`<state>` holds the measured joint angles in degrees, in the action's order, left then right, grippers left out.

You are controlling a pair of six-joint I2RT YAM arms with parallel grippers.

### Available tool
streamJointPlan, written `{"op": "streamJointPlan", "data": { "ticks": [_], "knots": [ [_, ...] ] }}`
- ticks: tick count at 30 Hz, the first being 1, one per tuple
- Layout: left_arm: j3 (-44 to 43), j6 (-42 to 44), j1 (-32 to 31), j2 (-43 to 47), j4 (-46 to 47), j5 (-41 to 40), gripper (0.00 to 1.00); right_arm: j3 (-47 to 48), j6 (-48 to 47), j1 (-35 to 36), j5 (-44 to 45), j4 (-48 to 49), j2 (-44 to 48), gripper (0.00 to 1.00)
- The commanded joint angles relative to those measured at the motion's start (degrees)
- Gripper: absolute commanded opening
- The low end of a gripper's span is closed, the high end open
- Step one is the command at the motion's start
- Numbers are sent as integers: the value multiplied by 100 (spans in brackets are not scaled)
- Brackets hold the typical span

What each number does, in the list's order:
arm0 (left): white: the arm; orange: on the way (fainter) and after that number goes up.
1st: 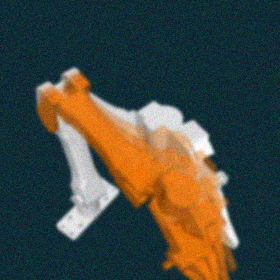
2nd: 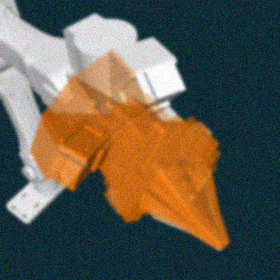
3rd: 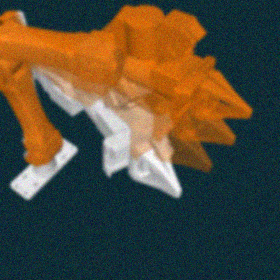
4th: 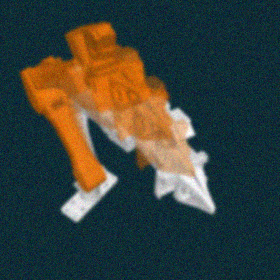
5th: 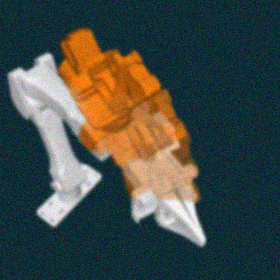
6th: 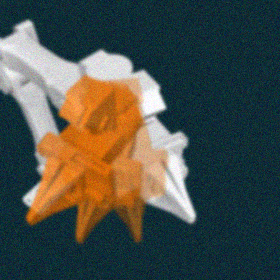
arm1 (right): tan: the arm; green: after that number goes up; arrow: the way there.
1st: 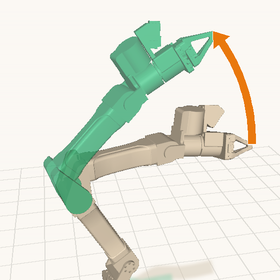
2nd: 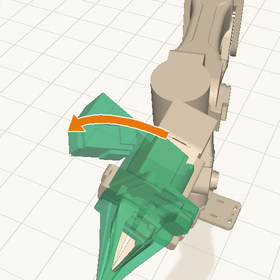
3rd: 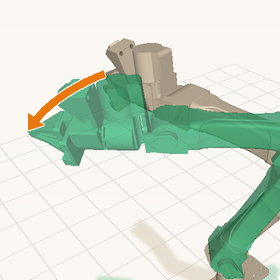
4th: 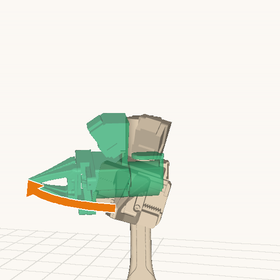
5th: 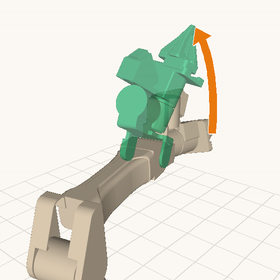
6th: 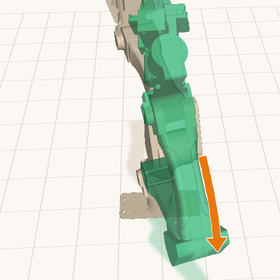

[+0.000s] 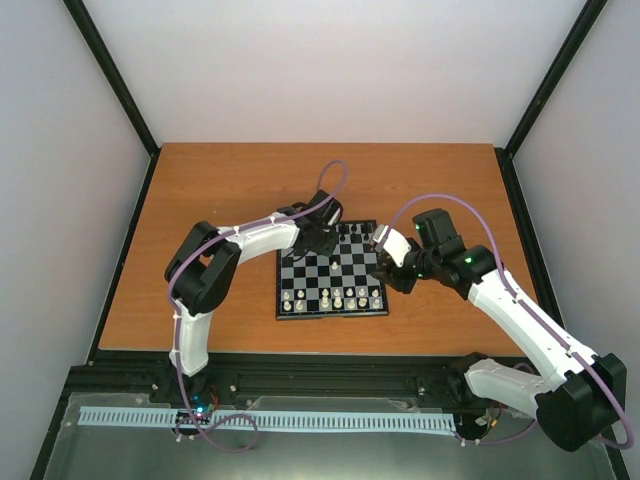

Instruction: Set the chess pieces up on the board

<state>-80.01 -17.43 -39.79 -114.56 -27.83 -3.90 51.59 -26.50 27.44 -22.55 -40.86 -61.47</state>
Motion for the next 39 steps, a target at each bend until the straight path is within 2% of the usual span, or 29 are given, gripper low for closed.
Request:
{"op": "streamJointPlan", "data": {
  "ticks": [1, 9, 24, 31, 35, 39],
  "knots": [
    [-245, 43, -73, -150, 50, -208, 31, -36, -18, -46, 13, 93, 0, 45],
    [-242, 37, -88, -233, -196, -210, 25, -44, -39, -44, 4, 67, -75, 45],
    [125, 815, -407, 206, -205, 779, 14, 2, -140, -44, 57, 55, -255, 44],
    [161, 1327, -407, 242, -42, 1340, 12, -5, -1256, -102, 329, 144, -513, 42],
    [224, 1596, -407, 190, 330, 2014, 13, -58, -1852, -359, 95, 213, -761, 41],
    [66, 1704, -407, -17, 368, 2196, 13, -36, -2098, -585, -84, 209, -1075, 40]
  ]
}}
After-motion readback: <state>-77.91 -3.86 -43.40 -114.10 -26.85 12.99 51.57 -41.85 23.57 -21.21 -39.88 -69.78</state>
